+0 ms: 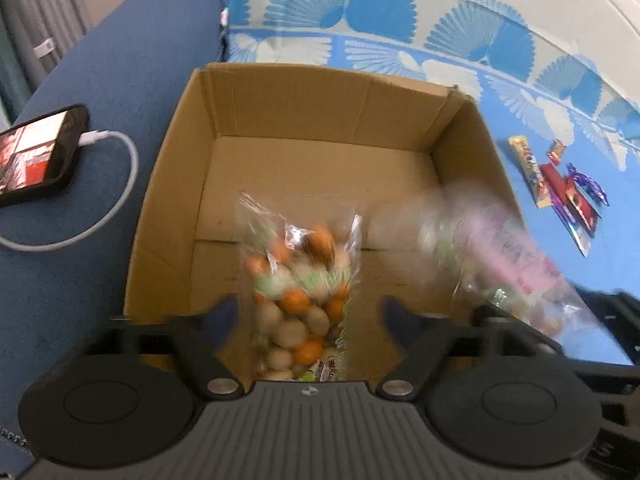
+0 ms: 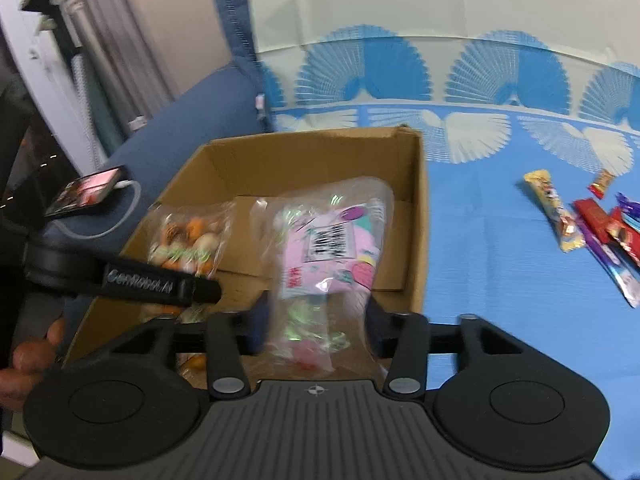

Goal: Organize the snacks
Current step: 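Release both bags into the box and lift both tools away, then grasp the yellow wafer bar with the left tool while the right tool grasps a red packet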

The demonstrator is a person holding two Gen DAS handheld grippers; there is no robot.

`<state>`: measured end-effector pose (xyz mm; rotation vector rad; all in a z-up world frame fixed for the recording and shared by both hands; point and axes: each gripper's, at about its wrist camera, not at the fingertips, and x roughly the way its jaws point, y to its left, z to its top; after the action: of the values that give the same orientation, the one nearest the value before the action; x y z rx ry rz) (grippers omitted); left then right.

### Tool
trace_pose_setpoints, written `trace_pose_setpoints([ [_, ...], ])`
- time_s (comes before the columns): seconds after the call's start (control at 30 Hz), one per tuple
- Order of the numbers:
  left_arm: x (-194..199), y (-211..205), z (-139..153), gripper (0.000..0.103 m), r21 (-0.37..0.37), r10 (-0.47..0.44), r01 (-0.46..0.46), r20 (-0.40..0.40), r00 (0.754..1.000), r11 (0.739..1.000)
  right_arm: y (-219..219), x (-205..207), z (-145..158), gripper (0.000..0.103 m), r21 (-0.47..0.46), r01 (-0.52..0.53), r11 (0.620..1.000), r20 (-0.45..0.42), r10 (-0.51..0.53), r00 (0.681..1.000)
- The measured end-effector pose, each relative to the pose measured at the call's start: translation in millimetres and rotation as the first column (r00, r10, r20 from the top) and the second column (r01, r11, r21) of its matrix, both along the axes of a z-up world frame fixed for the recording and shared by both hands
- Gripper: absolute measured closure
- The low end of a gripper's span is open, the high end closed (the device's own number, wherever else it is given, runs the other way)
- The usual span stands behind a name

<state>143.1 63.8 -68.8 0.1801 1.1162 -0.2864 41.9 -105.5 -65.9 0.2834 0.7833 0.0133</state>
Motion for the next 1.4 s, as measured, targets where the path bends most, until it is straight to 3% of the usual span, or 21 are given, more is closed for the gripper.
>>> trace_pose_setpoints([
  [0.1, -5.5, 4.2, 9.3, 0.0, 0.021, 0.018, -0.019, 0.055, 0.998, 1.0, -2.3, -6.0, 7.6, 0.014, -0.019, 0.005, 1.0, 0.025, -0.004, 1.0],
  [0.27, -25.0, 6.7, 27.8, 0.0, 0.058, 0.005, -0.006, 0.027, 1.0, 0.998, -7.2, -31.8, 21.9, 0.014, -0.032, 0.009, 0.999, 0.026, -0.008, 1.0],
  [0.5, -75.4, 11.0, 93.1, 0.0, 0.01, -0.011, 0.011, -0.004, 1.0, 1.0, -27.5, -89.0, 51.6, 0.014, -0.041, 0.087, 0.995, 0.059, -0.084, 0.995],
  [0.7, -132.9, 0.7, 183.6, 0.0, 0.033, -0.112, 0.108, 0.141, 0.984, 0.994, -42.7, -138.4, 74.4, 0.014, -0.05, 0.164, 0.985, 0.116, -0.158, 0.981],
  [0.9, -179.3, -10.7, 256.9, 0.0, 0.058, -0.17, 0.162, 0.205, 0.964, 0.985, -46.1, -174.9, 90.1, 0.014, -0.049, 0.197, 0.979, 0.159, -0.188, 0.969],
  [1.03, -208.7, -8.1, 297.7, 0.0, 0.028, -0.165, 0.164, 0.265, 0.95, 0.986, -44.7, -192.5, 98.8, 0.014, -0.053, 0.206, 0.977, 0.181, -0.193, 0.964],
  [1.2, -248.3, -3.4, 333.7, 0.0, -0.02, -0.153, 0.172, 0.361, 0.92, 0.985, -46.6, -205.5, 106.9, 0.014, -0.062, 0.218, 0.974, 0.192, -0.202, 0.96],
  [1.4, -274.1, -7.4, 345.1, 0.0, -0.045, -0.166, 0.199, 0.388, 0.907, 0.979, -44.6, -220.5, 116.5, 0.014, -0.056, 0.227, 0.972, 0.223, -0.209, 0.952],
])
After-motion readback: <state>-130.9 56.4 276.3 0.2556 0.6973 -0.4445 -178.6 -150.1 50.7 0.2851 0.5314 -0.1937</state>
